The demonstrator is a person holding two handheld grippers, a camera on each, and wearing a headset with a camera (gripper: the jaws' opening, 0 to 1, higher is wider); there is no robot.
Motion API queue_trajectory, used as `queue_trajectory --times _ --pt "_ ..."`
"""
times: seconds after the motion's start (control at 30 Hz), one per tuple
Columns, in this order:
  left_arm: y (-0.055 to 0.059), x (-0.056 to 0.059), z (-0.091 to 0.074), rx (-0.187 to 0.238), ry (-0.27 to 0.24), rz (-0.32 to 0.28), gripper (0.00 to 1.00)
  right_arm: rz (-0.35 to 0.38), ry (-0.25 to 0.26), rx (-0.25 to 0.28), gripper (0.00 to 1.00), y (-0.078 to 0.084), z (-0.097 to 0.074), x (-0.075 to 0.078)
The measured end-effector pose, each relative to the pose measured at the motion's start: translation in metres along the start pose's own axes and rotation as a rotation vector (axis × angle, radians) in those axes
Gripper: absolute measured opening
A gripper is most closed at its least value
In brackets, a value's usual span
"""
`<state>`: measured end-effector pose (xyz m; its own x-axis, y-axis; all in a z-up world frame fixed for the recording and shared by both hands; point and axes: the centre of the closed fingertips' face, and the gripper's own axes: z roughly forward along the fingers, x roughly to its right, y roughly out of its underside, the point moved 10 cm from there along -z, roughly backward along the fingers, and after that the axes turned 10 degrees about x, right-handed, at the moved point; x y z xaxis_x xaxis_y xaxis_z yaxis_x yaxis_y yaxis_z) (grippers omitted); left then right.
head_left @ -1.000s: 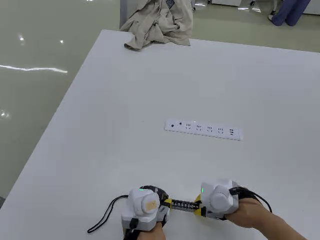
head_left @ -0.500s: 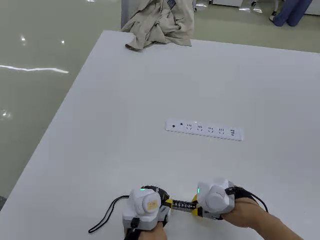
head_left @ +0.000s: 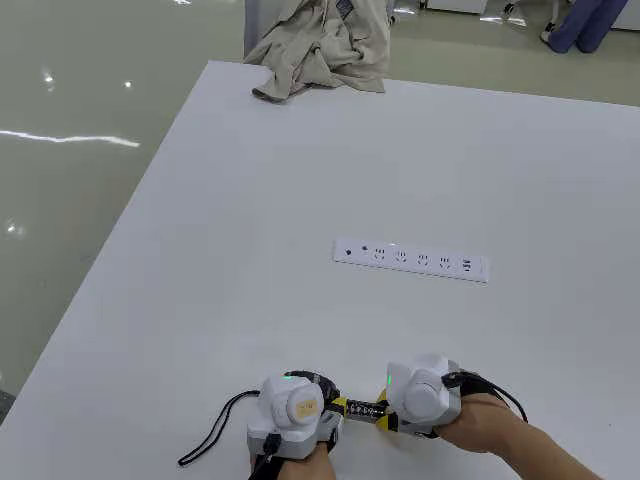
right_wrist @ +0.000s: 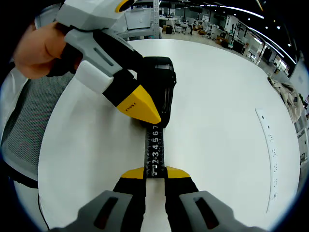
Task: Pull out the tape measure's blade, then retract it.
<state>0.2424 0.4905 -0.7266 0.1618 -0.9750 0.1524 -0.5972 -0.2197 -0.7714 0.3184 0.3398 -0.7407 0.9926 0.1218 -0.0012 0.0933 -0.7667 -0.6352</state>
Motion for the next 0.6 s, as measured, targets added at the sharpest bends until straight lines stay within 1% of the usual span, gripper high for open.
queue_trajectory --times 0.23,0.6 --pt "0.0001 0.0002 -0.0001 -0.001 0.000 0.001 0.60 0.002 0.012 0.007 0.13 -0.0029 0.0016 -0.0010" --pt "0.0002 0.0000 0.0003 0.001 0.001 0.003 0.60 0.004 0.016 0.010 0.14 -0.0089 0.0072 -0.0008"
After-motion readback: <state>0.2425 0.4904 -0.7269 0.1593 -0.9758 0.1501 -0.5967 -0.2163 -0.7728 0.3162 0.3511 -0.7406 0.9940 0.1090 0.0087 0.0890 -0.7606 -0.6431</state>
